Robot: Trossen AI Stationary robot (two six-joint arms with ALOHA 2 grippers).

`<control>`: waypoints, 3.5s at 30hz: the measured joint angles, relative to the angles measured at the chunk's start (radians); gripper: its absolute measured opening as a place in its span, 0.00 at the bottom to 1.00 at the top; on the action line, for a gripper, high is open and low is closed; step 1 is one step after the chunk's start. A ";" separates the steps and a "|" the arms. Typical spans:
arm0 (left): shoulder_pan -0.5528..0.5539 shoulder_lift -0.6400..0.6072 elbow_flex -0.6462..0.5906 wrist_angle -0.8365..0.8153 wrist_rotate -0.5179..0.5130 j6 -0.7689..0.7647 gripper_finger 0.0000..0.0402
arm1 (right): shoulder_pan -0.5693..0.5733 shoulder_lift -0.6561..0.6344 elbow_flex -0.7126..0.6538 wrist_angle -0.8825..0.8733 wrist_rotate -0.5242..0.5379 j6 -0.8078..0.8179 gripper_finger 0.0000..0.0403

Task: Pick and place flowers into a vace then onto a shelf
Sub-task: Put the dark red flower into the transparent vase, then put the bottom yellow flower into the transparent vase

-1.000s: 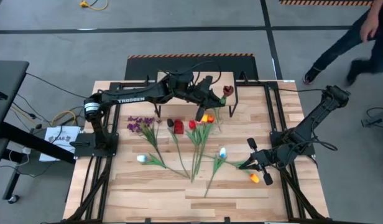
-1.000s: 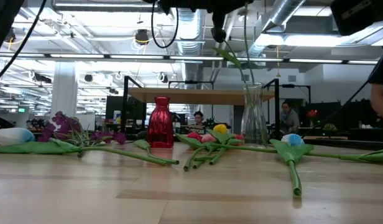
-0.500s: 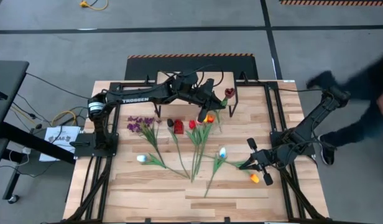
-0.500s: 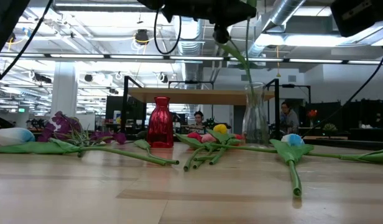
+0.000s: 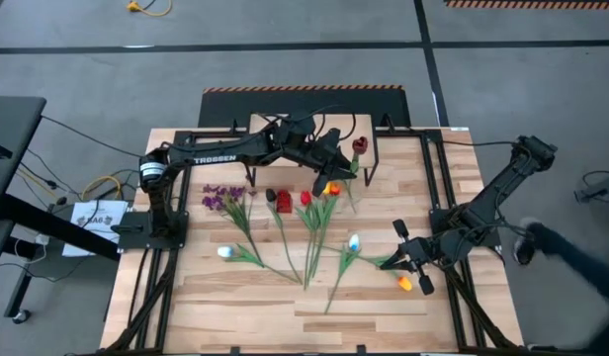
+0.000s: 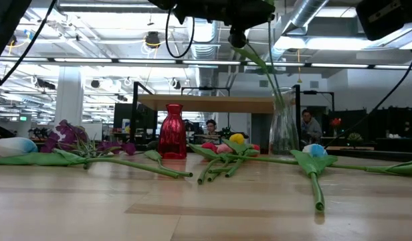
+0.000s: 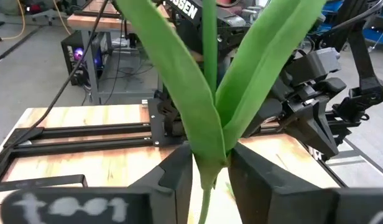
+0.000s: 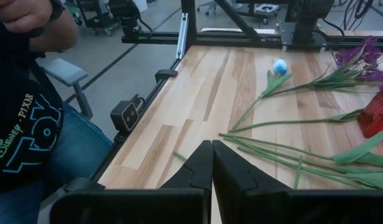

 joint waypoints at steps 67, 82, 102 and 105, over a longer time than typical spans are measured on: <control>-0.089 -0.001 0.597 -0.907 -0.256 0.147 0.58 | -0.046 0.010 0.001 -0.115 0.004 0.215 0.00; -0.344 -0.066 0.715 -1.031 -0.620 0.093 0.58 | -0.094 0.261 0.070 -0.268 -0.232 0.677 0.13; -0.432 -0.101 0.715 -1.105 -0.675 0.048 0.58 | -0.115 0.604 0.180 -0.558 -0.394 0.889 0.20; -0.435 -0.101 0.715 -1.108 -0.675 0.043 0.58 | -0.131 0.638 0.190 -0.561 -0.400 0.848 0.20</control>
